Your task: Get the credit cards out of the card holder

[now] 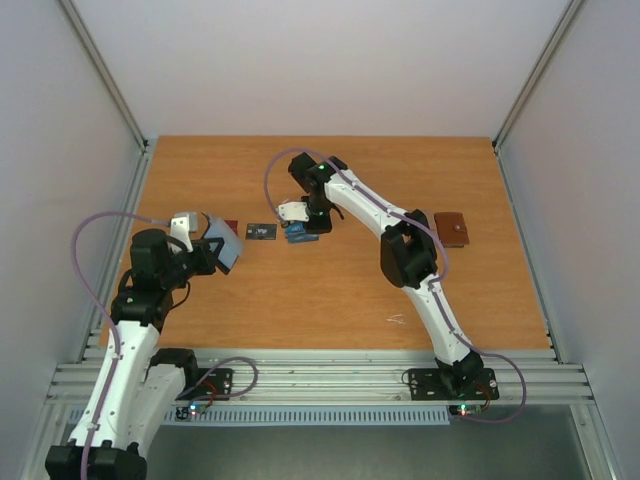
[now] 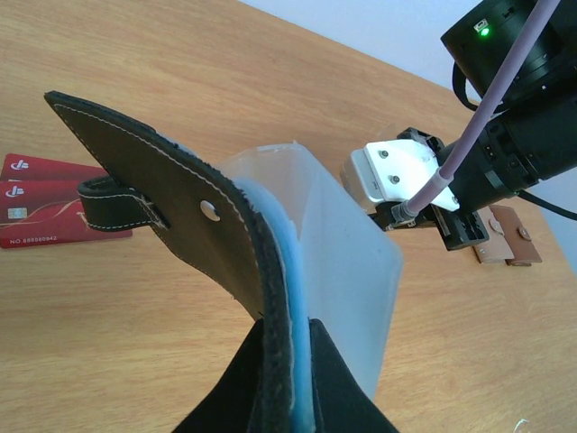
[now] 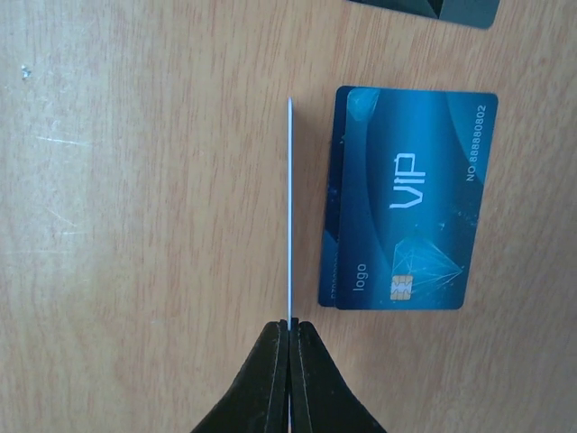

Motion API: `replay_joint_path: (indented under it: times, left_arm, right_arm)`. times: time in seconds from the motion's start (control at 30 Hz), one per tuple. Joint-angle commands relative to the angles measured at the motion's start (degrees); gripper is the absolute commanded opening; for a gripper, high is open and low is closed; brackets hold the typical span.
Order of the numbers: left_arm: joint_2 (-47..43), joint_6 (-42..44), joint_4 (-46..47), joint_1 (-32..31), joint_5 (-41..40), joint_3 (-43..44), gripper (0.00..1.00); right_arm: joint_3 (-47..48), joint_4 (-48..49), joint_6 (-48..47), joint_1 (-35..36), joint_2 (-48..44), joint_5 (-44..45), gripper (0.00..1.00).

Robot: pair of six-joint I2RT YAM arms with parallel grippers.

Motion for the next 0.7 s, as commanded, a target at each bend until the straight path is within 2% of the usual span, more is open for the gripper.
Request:
replay_joint_path:
  times: [0.0, 0.1, 0.23, 0.33, 0.43, 0.53, 0.67]
  left_arm:
    - [0.0, 1.1, 4.7, 0.3, 0.4, -0.4, 0.0]
    - [0.2, 1.0, 4.8, 0.3, 0.3, -0.6, 0.0]
    - [0.2, 0.8, 5.0, 0.3, 0.4, -0.6, 0.0]
    - [0.1, 0.7, 4.9, 0.3, 0.6, -0.5, 0.0]
    - [0.1, 0.7, 4.9, 0.3, 1.1, -0.5, 0.0]
    - [-0.1, 0.8, 5.0, 0.3, 2.2, -0.5, 0.0]
    - [-0.3, 2.0, 5.1, 0.3, 4.2, 0.1, 0.0]
  right_arm:
    - [1.2, 1.8, -1.6, 0.7, 2.6, 1.2, 0.01]
    - [1.2, 2.4, -1.7, 0.8, 2.6, 0.9, 0.02]
    - [1.6, 4.5, 0.2, 0.8, 2.7, 1.7, 0.13]
    - [1.6, 7.1, 1.7, 0.7, 2.8, 3.4, 0.17]
    - [1.7, 11.4, 4.5, 0.7, 2.9, 5.9, 0.27]
    - [2.3, 15.1, 7.2, 0.8, 2.8, 8.1, 0.47]
    - [3.8, 18.2, 11.2, 0.8, 1.3, 11.1, 0.53]
